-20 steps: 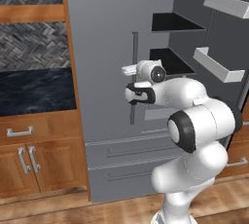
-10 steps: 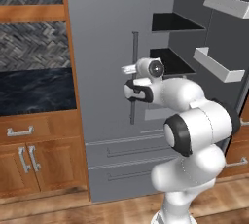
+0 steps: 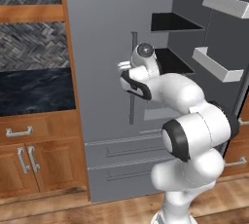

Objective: Take the cupcakes from the fridge and place them on the empty tray on the dining counter.

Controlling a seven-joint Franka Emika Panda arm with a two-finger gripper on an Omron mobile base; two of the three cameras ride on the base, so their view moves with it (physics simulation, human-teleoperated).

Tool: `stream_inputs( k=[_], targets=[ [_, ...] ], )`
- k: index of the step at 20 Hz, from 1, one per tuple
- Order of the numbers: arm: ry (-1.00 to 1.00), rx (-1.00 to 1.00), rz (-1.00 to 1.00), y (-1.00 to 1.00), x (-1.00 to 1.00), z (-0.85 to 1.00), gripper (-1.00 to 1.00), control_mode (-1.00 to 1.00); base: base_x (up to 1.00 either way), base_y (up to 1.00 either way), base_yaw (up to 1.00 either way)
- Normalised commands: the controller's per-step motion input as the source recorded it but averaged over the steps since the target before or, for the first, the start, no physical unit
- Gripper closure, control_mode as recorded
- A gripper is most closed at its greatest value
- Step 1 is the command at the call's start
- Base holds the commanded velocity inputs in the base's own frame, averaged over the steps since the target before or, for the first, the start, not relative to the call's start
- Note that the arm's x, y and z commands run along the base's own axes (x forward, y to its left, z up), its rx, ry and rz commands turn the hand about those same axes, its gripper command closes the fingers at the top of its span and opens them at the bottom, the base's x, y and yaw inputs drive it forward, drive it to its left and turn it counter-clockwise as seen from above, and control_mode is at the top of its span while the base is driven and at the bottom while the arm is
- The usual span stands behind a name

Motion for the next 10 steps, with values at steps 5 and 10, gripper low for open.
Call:
stream_inputs(
  k=[5,10],
  targets=[
    [0.02,0.00,-0.13,1.00,-0.46,-0.50,1.00,-1.00,0.00,0.00,0.00],
    [0.00,0.00,-0.11,1.00,-0.77,-0.39,1.00,-1.00,0.00,0.00,0.00]
  ],
)
